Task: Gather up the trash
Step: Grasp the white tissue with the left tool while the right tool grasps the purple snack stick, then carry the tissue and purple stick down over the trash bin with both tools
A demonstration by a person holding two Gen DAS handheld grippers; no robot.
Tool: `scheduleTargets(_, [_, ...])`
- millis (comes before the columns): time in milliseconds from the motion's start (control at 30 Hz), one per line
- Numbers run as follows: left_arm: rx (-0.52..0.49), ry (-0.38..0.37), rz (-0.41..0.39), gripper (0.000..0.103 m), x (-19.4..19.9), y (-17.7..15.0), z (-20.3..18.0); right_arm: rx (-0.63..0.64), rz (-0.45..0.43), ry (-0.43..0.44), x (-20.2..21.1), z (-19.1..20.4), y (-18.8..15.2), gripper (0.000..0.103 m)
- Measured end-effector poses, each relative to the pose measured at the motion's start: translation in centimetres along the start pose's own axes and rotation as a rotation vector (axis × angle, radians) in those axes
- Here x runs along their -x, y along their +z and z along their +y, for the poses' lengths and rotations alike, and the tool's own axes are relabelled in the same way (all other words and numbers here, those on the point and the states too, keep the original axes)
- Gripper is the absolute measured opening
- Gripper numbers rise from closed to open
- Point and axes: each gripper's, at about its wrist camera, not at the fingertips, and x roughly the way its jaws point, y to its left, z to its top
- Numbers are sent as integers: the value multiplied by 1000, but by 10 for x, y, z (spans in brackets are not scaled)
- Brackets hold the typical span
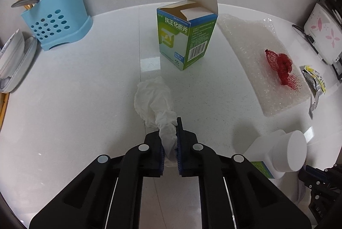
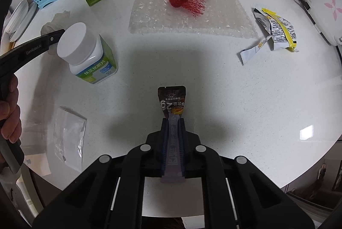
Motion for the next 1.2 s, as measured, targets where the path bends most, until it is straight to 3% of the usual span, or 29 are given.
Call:
scheduleTargets(600, [45, 0, -46, 7, 62, -32, -9, 16, -57, 40, 21, -16, -16, 8])
scheduleTargets(900, [79, -17, -50, 7, 95, -80, -27, 48, -101, 53, 31, -24, -35, 8])
scheduleTargets(1200, [141, -17, -2, 7, 119, -132, -51, 91, -139, 52, 42, -26, -69, 8])
